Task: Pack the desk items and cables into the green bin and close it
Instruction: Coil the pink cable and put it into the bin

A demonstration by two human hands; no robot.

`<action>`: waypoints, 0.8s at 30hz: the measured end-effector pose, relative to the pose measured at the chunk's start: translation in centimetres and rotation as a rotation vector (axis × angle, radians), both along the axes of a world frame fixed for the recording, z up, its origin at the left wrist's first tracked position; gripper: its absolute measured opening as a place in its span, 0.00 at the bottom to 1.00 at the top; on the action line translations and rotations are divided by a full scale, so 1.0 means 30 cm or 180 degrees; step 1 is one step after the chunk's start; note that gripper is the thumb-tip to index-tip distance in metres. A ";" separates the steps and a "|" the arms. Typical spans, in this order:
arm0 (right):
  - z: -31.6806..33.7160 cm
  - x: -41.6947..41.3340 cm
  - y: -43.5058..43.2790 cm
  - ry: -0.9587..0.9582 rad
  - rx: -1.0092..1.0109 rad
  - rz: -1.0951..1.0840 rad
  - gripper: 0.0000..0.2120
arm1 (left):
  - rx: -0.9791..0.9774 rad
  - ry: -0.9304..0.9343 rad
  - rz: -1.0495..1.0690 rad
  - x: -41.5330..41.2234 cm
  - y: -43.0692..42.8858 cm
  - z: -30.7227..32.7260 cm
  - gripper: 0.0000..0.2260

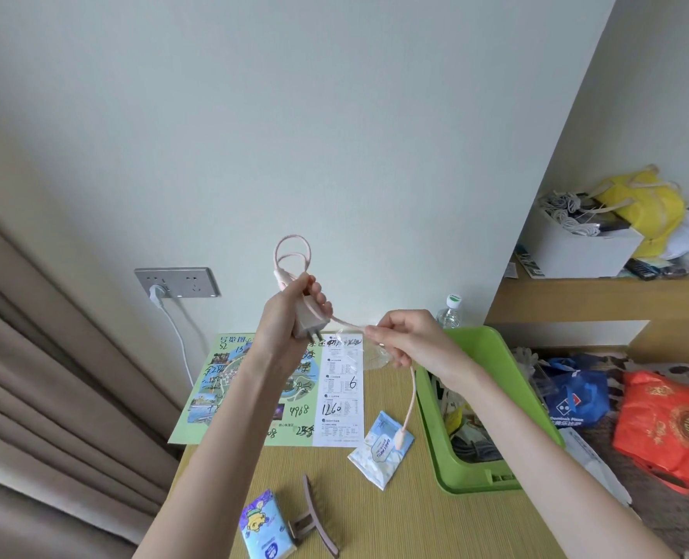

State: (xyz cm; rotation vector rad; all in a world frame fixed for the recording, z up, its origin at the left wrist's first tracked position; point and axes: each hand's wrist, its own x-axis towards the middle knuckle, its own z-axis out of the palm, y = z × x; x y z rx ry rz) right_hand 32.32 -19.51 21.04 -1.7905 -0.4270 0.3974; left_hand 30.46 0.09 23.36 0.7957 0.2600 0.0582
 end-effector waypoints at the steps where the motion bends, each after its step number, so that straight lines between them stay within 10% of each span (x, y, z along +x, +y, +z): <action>1: 0.007 0.004 -0.009 -0.0027 -0.0097 0.0004 0.14 | 0.0352 0.0012 0.0125 0.003 0.010 -0.007 0.07; 12: 0.138 0.029 -0.035 -0.0153 -0.0220 0.0495 0.06 | 0.2830 -0.0064 -0.0278 -0.007 0.024 -0.068 0.13; 19: 0.160 0.053 0.002 -0.0702 -0.0150 0.0202 0.04 | 0.3029 -0.0395 -0.1612 -0.047 -0.058 -0.046 0.26; 24: 0.131 0.073 -0.010 -0.0953 0.0009 -0.0200 0.11 | 0.2726 -0.0304 -0.1941 -0.055 -0.083 -0.042 0.13</action>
